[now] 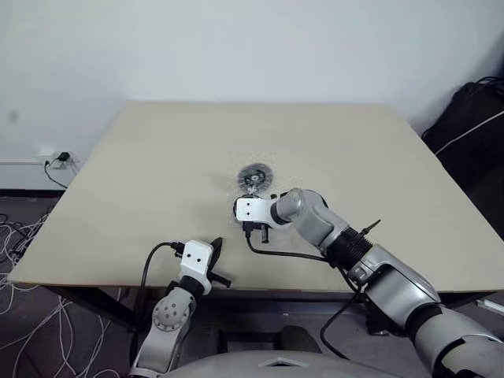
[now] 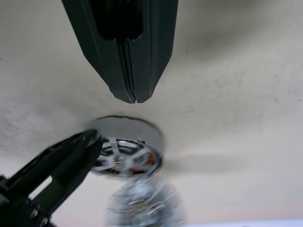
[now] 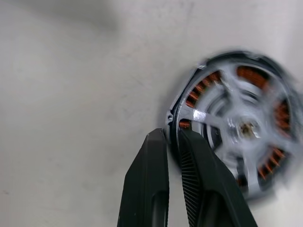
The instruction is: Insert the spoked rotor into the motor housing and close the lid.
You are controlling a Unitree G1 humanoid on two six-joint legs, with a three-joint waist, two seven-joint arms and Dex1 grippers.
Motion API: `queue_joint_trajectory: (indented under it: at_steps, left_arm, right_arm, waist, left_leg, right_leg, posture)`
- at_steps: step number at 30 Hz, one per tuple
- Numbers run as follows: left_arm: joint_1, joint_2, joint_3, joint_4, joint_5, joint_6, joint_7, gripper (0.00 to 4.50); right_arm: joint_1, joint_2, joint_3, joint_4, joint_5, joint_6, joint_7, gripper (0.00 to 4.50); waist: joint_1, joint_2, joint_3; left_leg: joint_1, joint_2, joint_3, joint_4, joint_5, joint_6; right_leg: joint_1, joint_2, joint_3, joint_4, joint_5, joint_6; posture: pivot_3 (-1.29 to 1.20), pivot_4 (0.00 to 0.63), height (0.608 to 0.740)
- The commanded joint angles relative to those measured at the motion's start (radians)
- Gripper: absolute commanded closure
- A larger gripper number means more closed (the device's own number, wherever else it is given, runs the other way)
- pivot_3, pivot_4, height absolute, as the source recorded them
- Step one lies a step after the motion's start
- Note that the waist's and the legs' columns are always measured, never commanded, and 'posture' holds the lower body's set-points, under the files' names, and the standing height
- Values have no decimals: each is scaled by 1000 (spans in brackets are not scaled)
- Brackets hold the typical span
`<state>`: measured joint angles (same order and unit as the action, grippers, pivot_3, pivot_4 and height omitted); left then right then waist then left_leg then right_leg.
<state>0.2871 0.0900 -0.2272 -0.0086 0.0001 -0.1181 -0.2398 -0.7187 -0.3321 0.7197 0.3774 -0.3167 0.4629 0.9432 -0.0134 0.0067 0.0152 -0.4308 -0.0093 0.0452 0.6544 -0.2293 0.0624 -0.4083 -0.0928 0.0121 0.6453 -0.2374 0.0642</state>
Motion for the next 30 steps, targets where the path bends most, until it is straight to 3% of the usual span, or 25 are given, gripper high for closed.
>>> queue_joint_trajectory:
  at_steps: [1, 8, 18, 24, 30]
  left_arm:
    - [-12, -9, 0, -10, 1, -24, 6, 4500]
    - [-11, -19, -5, -14, 5, -18, 10, 4500]
    - [-4, -31, -15, -6, -5, -7, 7, 4500]
    - [-10, -30, -24, 2, -10, 3, -8, 4500]
    - [-7, -27, -24, -1, -16, 14, -15, 4500]
  right_arm:
    - [-17, 0, -19, 9, -29, -9, -15, 4397]
    - [23, 2, -83, -70, -22, 44, -64, 4397]
    - [317, -123, -274, -633, 61, 402, -67, 4398]
    - [430, -66, -363, -841, 119, 671, -156, 4398]
    - [476, -6, -389, -925, 178, 878, -256, 4398]
  waist:
    - [0, 0, 0]
    - [1, 0, 0]
    - [18, -1, 0]
    - [17, -1, 1]
    - [18, -2, 1]
  left_leg:
    - [0, 0, 0, 0, 0, 0]
    - [0, 0, 0, 0, 0, 0]
    - [-5, -1, 0, 0, 0, 1]
    - [-4, 0, 0, 1, 0, 1]
    - [-4, 0, 0, 3, 0, 1]
  right_leg:
    - [0, 0, 0, 0, 0, 0]
    - [0, 1, 0, 0, 2, 0]
    - [-3, -1, 0, -3, 1, -1]
    - [-3, -1, -2, -2, 1, -1]
    - [-2, -1, -3, -2, 1, 0]
  posture:
    - [0, 0, 740]
    - [0, 0, 740]
    - [0, 0, 740]
    - [0, 0, 740]
    - [0, 0, 740]
